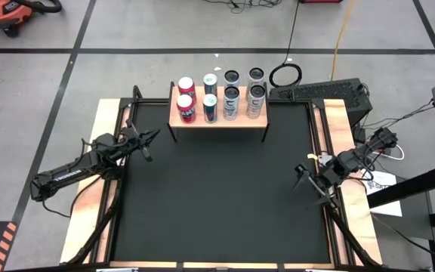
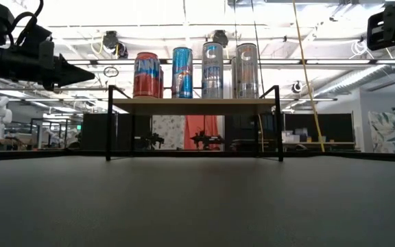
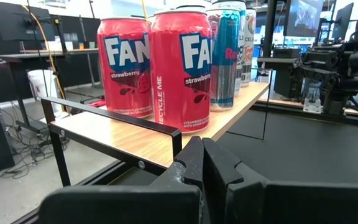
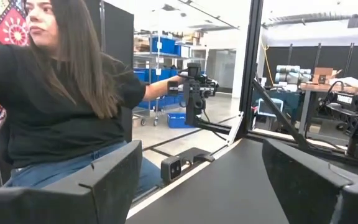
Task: Place canned beverage on shelf
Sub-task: Return to Home Position
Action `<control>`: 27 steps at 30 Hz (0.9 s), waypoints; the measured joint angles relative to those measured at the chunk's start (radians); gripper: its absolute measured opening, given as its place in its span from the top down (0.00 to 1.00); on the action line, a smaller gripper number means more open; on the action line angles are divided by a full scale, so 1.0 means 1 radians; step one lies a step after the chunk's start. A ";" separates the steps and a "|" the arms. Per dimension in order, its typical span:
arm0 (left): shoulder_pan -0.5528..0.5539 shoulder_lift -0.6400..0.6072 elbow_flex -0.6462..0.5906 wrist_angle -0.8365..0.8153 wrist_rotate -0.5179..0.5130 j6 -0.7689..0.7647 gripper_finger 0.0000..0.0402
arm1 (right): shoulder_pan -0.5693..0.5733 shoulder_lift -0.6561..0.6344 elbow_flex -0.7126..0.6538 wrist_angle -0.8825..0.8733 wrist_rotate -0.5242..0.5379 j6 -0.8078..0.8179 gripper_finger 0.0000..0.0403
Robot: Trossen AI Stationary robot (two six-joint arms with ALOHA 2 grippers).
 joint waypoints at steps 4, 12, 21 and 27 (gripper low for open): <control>0.000 -0.004 0.000 0.000 -0.001 0.000 1.00 | 0.000 0.000 -0.021 0.017 0.000 0.000 0.23; 0.000 -0.005 0.000 0.001 -0.004 0.000 1.00 | 0.000 0.000 -0.026 -0.038 0.000 0.000 0.23; 0.000 -0.005 0.000 0.001 -0.004 0.000 1.00 | 0.000 0.000 -0.026 -0.043 0.000 0.000 0.23; 0.000 -0.005 0.000 0.001 -0.004 0.000 1.00 | 0.000 0.000 -0.026 -0.043 0.000 0.000 0.23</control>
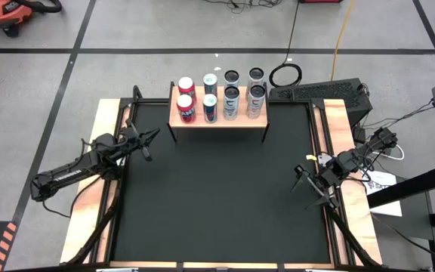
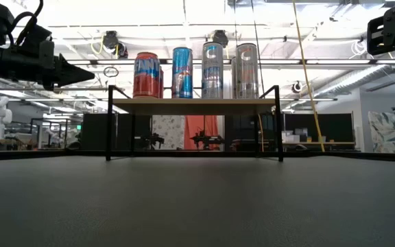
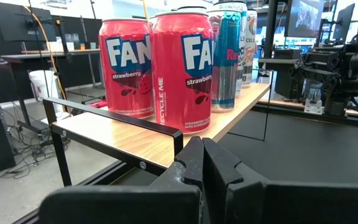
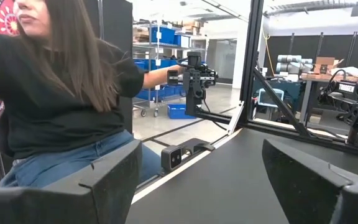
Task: Place canned beverage on shelf
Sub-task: Return to Home Position
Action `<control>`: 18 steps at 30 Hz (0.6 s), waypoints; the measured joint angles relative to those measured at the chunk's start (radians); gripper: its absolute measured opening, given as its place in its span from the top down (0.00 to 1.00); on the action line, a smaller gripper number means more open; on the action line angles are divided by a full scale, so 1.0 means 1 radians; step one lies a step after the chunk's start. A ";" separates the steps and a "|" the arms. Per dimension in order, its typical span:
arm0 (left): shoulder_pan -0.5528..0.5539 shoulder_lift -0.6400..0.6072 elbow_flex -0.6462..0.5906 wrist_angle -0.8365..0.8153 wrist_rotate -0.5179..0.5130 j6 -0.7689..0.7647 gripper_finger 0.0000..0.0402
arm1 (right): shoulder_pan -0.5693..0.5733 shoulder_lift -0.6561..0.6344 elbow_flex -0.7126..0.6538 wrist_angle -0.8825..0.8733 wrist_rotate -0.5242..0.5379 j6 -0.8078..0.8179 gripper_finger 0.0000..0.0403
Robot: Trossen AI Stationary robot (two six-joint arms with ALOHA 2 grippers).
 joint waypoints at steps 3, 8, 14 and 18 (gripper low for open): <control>0.000 0.000 0.000 0.000 0.000 0.000 1.00 | 0.000 0.002 0.000 0.000 0.000 0.000 0.23; 0.000 0.000 0.000 0.000 0.000 0.000 1.00 | -0.001 0.001 0.000 -0.001 0.000 0.000 0.23; 0.000 0.000 0.000 0.000 0.000 0.000 1.00 | -0.016 0.001 0.000 -0.004 0.000 0.000 0.23; 0.000 0.000 0.000 0.000 0.000 0.000 1.00 | -0.034 0.001 0.000 -0.004 0.000 0.000 0.23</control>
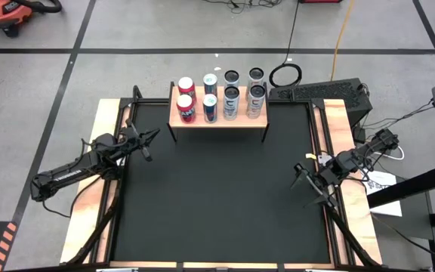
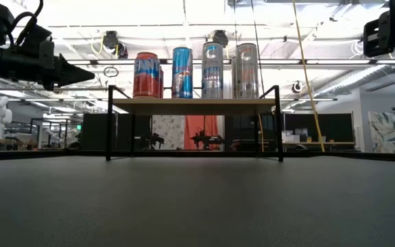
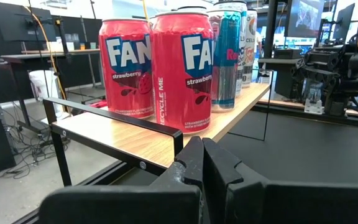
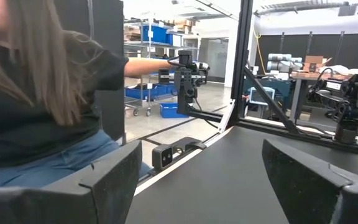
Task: Place canned beverage on shelf
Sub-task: Return to Home Position
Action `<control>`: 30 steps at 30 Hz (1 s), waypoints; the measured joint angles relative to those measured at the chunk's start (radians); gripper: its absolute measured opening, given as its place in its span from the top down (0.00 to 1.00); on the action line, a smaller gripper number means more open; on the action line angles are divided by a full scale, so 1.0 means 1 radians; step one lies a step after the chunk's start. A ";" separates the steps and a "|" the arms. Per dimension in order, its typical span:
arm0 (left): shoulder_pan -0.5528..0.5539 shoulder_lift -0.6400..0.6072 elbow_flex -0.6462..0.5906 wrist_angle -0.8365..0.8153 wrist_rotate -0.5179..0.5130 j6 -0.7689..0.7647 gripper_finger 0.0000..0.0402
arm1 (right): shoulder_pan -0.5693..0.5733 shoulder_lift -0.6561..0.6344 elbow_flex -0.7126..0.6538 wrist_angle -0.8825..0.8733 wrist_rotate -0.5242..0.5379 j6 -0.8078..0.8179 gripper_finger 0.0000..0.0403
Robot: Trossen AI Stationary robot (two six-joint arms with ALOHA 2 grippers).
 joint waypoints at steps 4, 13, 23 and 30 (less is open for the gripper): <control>0.000 0.000 0.000 0.000 0.000 0.000 1.00 | -0.002 0.000 0.000 0.000 0.000 0.000 0.23; 0.000 0.000 0.000 0.000 0.000 0.000 1.00 | -0.002 0.000 0.000 0.000 0.000 0.000 0.23; 0.000 0.000 0.000 0.000 0.000 0.000 1.00 | 0.008 0.000 0.000 -0.001 0.000 0.000 0.23; 0.000 0.000 0.000 0.000 0.000 0.000 1.00 | 0.008 0.000 0.000 0.000 0.000 0.000 0.23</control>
